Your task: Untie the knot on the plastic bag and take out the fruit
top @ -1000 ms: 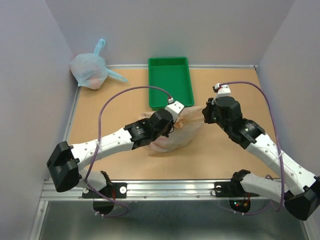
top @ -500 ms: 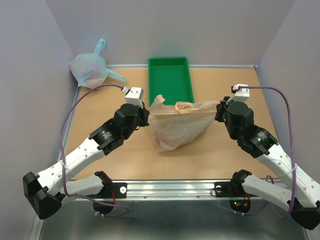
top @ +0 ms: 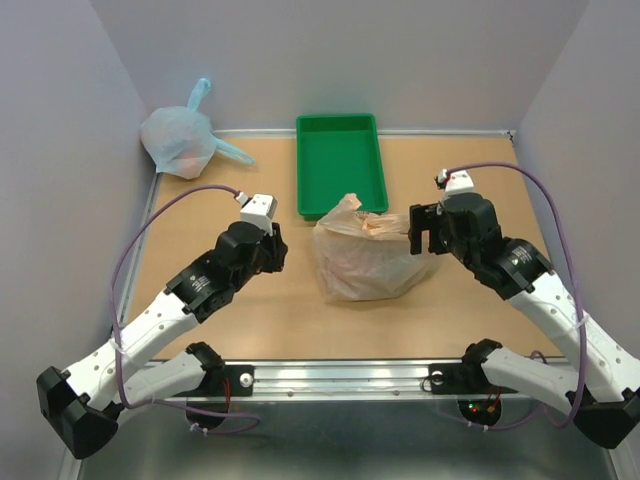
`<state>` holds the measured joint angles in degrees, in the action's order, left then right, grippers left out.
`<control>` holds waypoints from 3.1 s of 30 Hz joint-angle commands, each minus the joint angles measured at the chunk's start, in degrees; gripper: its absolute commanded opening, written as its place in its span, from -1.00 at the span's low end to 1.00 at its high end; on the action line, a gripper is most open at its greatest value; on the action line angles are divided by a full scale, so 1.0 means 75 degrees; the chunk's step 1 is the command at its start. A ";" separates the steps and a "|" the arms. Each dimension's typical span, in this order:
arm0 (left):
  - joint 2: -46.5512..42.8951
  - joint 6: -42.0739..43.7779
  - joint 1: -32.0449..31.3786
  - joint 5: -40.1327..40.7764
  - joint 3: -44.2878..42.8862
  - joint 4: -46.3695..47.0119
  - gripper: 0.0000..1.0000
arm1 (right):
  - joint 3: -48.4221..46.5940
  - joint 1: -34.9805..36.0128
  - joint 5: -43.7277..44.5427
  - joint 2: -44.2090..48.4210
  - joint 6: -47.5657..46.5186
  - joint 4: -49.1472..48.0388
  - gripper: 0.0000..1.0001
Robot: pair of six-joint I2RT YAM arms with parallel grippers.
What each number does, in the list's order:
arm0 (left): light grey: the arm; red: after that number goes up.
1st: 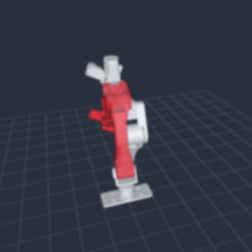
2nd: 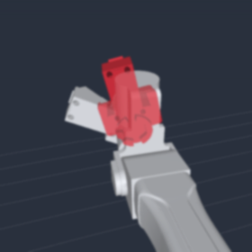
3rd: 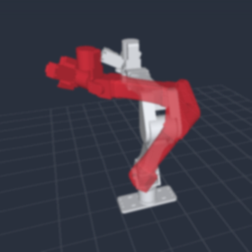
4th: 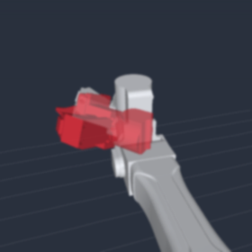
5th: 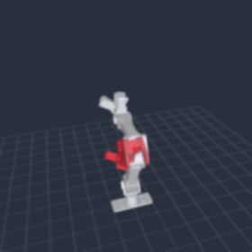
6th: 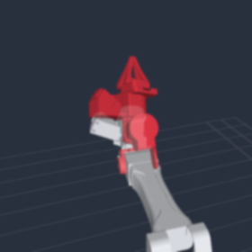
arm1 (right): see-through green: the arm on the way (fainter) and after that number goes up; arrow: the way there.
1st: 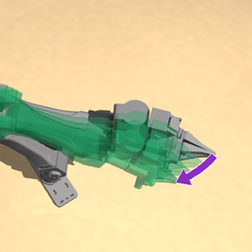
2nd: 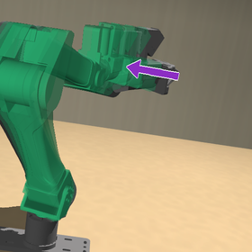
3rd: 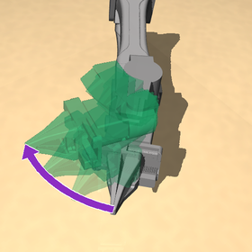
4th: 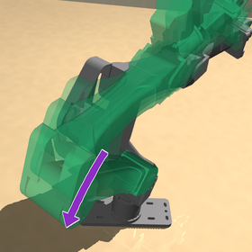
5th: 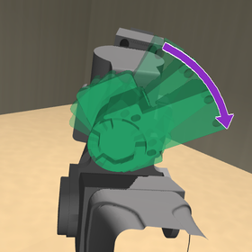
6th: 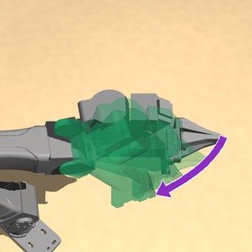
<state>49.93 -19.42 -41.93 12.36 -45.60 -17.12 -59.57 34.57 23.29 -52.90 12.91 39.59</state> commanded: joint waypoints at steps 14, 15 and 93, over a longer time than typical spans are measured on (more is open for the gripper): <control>0.1111 0.0011 -0.0011 -0.0640 -0.2273 0.0232 0.91 | -0.3952 0.0008 -0.0609 -0.2613 -0.1135 0.1529 1.00; 0.1228 0.0058 -0.0011 -0.0629 -0.2402 0.0256 0.91 | -0.3871 0.0008 -0.0609 -0.2730 -0.1112 0.1634 1.00; 0.0599 -0.3387 -0.1851 0.2655 0.1498 0.0430 -1.00 | 0.0712 -0.1339 0.1748 -0.0879 0.0612 -0.1084 -0.99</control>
<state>60.29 -44.62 -58.19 34.15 -37.56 -12.23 -55.33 27.49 34.26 -58.85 19.07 32.56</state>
